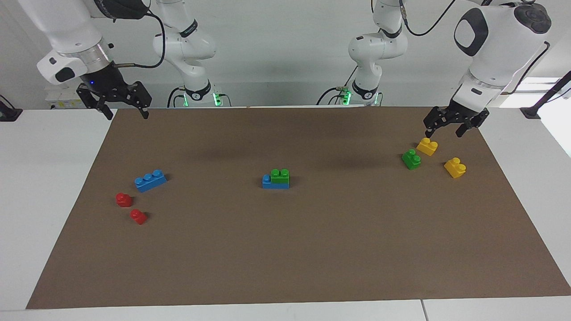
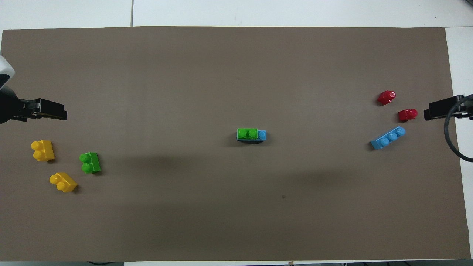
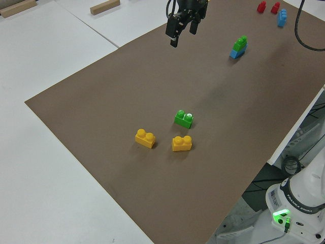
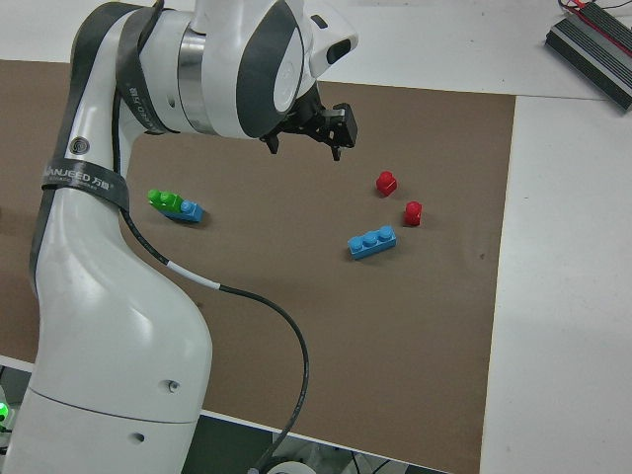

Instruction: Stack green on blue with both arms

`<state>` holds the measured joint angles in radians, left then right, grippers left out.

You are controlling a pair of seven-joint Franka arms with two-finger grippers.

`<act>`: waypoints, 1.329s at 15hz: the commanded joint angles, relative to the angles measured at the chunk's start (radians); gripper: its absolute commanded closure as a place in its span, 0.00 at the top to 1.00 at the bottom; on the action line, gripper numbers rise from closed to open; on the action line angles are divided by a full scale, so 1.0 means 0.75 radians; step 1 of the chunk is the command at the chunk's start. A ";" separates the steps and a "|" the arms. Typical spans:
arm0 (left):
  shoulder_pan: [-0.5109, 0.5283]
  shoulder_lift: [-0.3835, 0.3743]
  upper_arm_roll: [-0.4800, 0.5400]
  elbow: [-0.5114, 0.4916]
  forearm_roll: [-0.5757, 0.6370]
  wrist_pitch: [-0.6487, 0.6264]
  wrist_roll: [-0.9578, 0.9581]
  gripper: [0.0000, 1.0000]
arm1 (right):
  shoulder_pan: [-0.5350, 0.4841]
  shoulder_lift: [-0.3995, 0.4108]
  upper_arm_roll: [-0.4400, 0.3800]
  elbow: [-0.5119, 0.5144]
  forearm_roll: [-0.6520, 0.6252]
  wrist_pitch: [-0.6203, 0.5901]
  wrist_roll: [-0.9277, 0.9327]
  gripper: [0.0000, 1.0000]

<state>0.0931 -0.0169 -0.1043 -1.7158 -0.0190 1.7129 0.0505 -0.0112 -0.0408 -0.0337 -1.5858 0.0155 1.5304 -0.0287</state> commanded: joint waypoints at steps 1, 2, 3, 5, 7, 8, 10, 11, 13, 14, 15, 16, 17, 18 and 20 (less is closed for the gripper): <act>0.003 -0.022 -0.004 -0.011 0.023 -0.012 0.008 1.00 | -0.016 0.009 0.020 0.022 -0.023 -0.050 0.003 1.00; 0.003 -0.022 -0.004 -0.013 0.023 -0.008 0.006 1.00 | -0.016 0.007 0.020 0.016 -0.027 -0.050 0.003 1.00; 0.003 -0.022 -0.002 -0.013 0.023 -0.007 0.000 1.00 | -0.016 0.005 0.020 0.012 -0.031 -0.050 0.006 1.00; 0.005 -0.025 -0.002 -0.015 0.023 -0.001 0.002 1.00 | -0.022 0.005 0.020 0.010 -0.031 -0.052 0.006 1.00; 0.003 -0.027 -0.002 -0.013 0.023 -0.003 0.002 1.00 | -0.026 0.005 0.020 0.010 -0.029 -0.069 0.006 1.00; 0.005 -0.027 -0.002 -0.015 0.023 -0.003 0.000 1.00 | -0.026 0.003 0.020 0.010 -0.029 -0.067 0.006 1.00; 0.003 -0.027 -0.002 -0.015 0.023 -0.005 0.000 1.00 | -0.026 0.003 0.020 0.008 -0.029 -0.057 0.024 1.00; 0.005 -0.027 -0.004 -0.015 0.023 -0.003 0.000 1.00 | -0.026 0.003 0.020 0.008 -0.027 -0.055 0.040 1.00; 0.003 -0.027 -0.002 -0.013 0.023 -0.005 0.000 1.00 | -0.026 0.003 0.020 0.008 -0.015 -0.050 0.081 1.00; 0.003 -0.029 -0.002 -0.013 0.023 -0.005 0.000 1.00 | -0.024 0.005 0.020 0.008 -0.013 -0.050 0.089 1.00; 0.003 -0.033 -0.004 -0.013 0.023 -0.003 0.000 1.00 | -0.024 0.003 0.020 0.010 -0.006 -0.050 0.087 1.00; 0.005 -0.037 -0.002 -0.013 0.023 -0.001 -0.002 1.00 | -0.024 0.003 0.020 0.010 -0.006 -0.050 0.087 1.00; 0.007 -0.037 -0.002 -0.013 0.023 -0.001 -0.002 1.00 | -0.024 0.003 0.020 0.008 -0.004 -0.050 0.087 1.00; 0.005 -0.039 -0.002 -0.013 0.023 -0.001 -0.002 1.00 | -0.018 0.003 0.020 0.006 -0.004 -0.050 0.087 1.00; 0.003 -0.039 -0.002 -0.011 0.023 0.001 -0.002 1.00 | -0.016 0.003 0.020 0.006 -0.004 -0.050 0.087 1.00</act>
<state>0.0932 -0.0264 -0.1040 -1.7158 -0.0190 1.7134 0.0504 -0.0127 -0.0408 -0.0308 -1.5860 0.0132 1.4948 0.0220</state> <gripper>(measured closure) 0.000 0.000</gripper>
